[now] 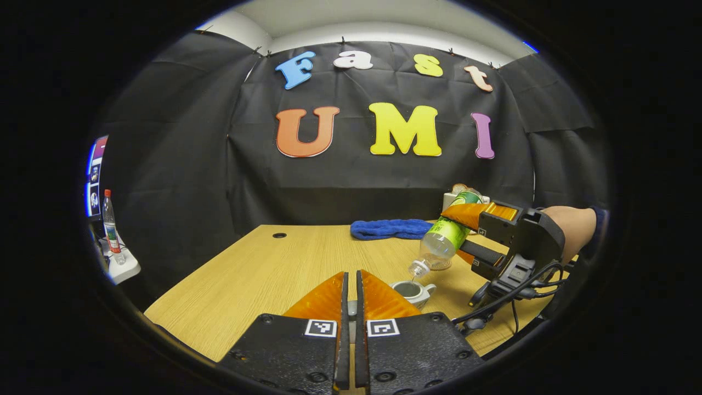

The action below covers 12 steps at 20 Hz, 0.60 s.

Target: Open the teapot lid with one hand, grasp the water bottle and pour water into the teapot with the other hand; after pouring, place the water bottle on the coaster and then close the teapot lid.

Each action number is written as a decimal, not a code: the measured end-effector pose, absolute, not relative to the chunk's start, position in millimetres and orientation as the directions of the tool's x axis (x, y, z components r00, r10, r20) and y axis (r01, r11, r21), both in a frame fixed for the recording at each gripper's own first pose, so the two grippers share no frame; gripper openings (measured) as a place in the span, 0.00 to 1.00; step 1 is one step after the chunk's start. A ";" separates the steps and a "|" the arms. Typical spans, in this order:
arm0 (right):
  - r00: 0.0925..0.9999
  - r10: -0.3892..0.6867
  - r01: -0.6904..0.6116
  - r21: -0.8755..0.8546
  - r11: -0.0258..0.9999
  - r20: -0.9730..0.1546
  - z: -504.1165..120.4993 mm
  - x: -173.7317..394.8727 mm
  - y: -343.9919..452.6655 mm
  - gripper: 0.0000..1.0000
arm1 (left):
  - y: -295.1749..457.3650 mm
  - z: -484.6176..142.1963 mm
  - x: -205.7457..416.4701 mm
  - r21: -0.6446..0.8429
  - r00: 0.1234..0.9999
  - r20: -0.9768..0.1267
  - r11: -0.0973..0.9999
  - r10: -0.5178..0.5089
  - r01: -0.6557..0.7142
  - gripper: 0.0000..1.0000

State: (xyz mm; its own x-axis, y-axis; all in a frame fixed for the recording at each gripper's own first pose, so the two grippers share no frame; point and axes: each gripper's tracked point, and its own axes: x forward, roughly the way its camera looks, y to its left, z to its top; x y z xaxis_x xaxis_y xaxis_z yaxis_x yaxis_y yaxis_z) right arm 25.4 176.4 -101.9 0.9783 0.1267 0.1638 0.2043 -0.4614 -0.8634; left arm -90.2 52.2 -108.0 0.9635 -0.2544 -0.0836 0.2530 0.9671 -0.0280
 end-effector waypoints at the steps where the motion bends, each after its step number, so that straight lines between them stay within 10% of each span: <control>1: 0.977 0.138 0.211 -0.853 -0.477 0.164 -102.6 23.2 179.1 0.70 | 51.8 -108.6 -91.0 -0.027 0.963 -0.084 0.967 -0.257 0.255 0.06; 12: 0.956 0.219 0.289 -0.761 -0.581 0.196 -99.9 15.6 200.3 0.70 | 58.7 -113.5 -91.5 -0.043 0.964 -0.088 0.968 -0.250 0.247 0.06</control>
